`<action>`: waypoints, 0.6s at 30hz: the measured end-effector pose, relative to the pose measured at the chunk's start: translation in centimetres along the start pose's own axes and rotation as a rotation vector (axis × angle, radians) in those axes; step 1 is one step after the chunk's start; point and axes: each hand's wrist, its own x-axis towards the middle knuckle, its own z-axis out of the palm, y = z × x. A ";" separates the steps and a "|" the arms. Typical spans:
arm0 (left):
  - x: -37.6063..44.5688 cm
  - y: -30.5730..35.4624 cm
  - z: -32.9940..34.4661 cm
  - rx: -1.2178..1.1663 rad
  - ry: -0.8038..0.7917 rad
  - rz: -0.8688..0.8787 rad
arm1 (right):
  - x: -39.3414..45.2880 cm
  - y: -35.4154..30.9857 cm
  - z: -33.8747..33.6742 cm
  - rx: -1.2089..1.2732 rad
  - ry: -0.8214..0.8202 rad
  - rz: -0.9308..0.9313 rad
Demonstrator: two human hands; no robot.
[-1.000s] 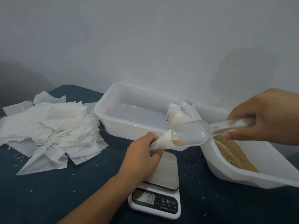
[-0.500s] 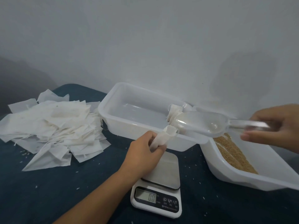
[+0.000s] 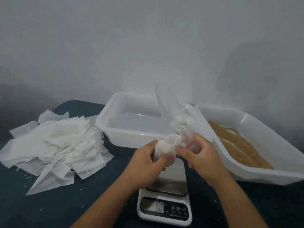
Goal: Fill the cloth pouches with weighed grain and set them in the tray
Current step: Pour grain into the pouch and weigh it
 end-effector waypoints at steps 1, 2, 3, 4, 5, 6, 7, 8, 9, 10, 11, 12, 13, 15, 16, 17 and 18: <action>-0.1 0.0 -0.1 0.019 -0.019 0.016 | 0.1 0.5 0.4 0.034 0.020 -0.020; -0.1 0.0 -0.3 0.044 -0.038 0.030 | 0.2 0.8 0.7 0.066 0.042 -0.032; -0.1 0.0 -0.6 0.084 -0.054 0.043 | 0.2 1.1 1.0 0.100 0.052 -0.048; -0.1 0.0 -1.0 0.141 -0.067 0.059 | 0.1 1.3 1.1 0.123 0.058 -0.064; 0.0 0.0 -1.5 0.204 -0.082 0.079 | 0.0 1.5 1.2 0.136 0.056 -0.075; 0.1 0.1 -1.9 0.252 -0.097 0.094 | -0.2 1.6 1.2 0.138 0.050 -0.076; 0.2 0.2 -2.3 0.278 -0.105 0.103 | -0.4 1.8 1.3 0.139 0.042 -0.068; 0.3 0.3 -2.6 0.286 -0.106 0.104 | -0.7 1.9 1.3 0.145 0.033 -0.059; 0.3 0.3 -2.9 0.294 -0.105 0.107 | -0.9 2.0 1.3 0.152 0.025 -0.053; 0.4 0.3 -3.1 0.306 -0.102 0.112 | -1.2 2.0 1.4 0.154 0.018 -0.045; 0.4 0.3 -3.2 0.323 -0.099 0.117 | -1.5 2.1 1.4 0.152 0.012 -0.035; 0.4 0.2 -3.2 0.338 -0.097 0.118 | -1.6 2.2 1.4 0.141 0.008 -0.022; 0.4 0.1 -3.2 0.351 -0.095 0.114 | -1.7 2.2 1.3 0.121 0.007 -0.003; 0.4 -0.3 -3.0 0.384 -0.082 0.098 | -1.7 2.6 1.3 0.064 0.011 0.040; 0.5 -0.5 -2.8 0.408 -0.072 0.089 | -1.6 2.8 1.2 0.029 0.017 0.056; 0.5 -0.7 -2.6 0.437 -0.060 0.085 | -1.5 3.1 1.2 -0.015 0.026 0.067; 0.5 -0.8 -2.5 0.469 -0.051 0.084 | -1.4 3.4 1.1 -0.061 0.034 0.081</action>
